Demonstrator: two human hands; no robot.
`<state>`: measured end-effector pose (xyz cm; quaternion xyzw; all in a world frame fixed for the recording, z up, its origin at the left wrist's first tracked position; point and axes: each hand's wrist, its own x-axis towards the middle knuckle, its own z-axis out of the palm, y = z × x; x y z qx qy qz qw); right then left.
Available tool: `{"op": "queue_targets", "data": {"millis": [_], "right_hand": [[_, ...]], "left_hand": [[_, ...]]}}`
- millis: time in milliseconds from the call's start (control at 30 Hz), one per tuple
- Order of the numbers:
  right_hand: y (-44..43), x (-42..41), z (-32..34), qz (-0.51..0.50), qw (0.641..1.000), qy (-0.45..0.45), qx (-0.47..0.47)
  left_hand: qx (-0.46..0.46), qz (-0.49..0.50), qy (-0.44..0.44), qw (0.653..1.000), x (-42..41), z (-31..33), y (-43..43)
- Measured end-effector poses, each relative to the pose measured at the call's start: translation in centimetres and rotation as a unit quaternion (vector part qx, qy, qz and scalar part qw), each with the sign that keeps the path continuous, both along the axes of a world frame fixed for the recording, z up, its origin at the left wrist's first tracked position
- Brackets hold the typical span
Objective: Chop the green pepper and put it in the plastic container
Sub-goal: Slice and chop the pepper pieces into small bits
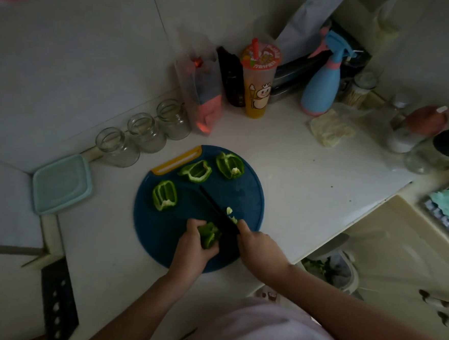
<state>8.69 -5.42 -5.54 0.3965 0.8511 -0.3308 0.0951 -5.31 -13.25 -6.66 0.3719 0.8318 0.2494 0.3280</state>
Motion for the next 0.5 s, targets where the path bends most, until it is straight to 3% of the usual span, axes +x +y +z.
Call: {"op": "queue_targets", "data": {"millis": [500], "right_hand": [[-2.9, 1.0, 0.3, 0.100, 0.992, -0.031, 0.071]], "left_hand": [[-0.005, -0.008, 0.045, 0.999, 0.5, 0.1, 0.3]]}}
